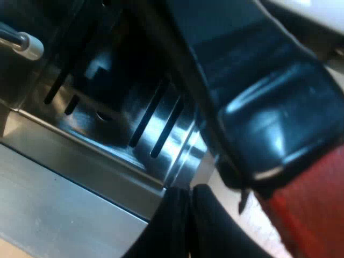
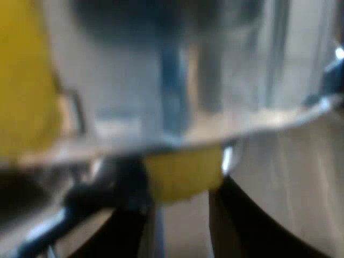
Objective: Put the handle in the coffee machine
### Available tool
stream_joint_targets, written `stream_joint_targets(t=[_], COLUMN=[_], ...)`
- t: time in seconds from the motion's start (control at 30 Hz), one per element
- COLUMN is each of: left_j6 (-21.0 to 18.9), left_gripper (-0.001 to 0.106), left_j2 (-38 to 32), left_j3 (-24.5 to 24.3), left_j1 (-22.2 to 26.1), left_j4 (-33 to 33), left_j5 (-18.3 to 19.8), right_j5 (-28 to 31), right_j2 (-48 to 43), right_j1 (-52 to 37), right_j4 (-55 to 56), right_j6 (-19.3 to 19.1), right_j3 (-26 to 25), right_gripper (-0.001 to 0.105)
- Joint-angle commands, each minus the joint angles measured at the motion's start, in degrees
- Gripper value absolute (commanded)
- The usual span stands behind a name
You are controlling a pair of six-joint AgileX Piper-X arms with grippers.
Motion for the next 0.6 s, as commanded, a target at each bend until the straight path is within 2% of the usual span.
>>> stream_joint_targets(t=[0.03,0.17,0.27,0.37,0.5,0.6], left_j6=[-0.72,-0.88,-3.42,-5.85,-7.59,-10.7], left_gripper=[0.0,0.0,0.0,0.0,0.0,0.0], left_j2=[-0.44,-0.44,-0.44,-0.74,-2.53,-5.17], left_j3=[0.17,0.21,0.32,0.32,1.46,4.03], left_j1=[-1.03,-1.51,-1.28,-1.24,-1.24,-1.24], left_j4=[1.8,3.46,3.36,3.04,2.04,-1.61], left_j5=[2.35,2.94,2.77,2.78,2.88,2.03], right_j5=[-1.89,-2.12,-2.29,-8.89,-9.92,-13.19], right_j2=[-3.92,-6.18,-7.9,-11.52,-14.62,-18.71], right_j1=[0.97,0.97,0.97,0.97,1.2,1.37], right_j4=[3.43,8.45,11.85,16.47,17.85,19.5], right_j6=[3.06,4.91,5.09,5.69,6.92,7.13], right_j3=[1.33,3.08,4.14,8.24,12.93,17.09], right_gripper=[0.029,0.029,0.029,0.029,0.029,0.029])
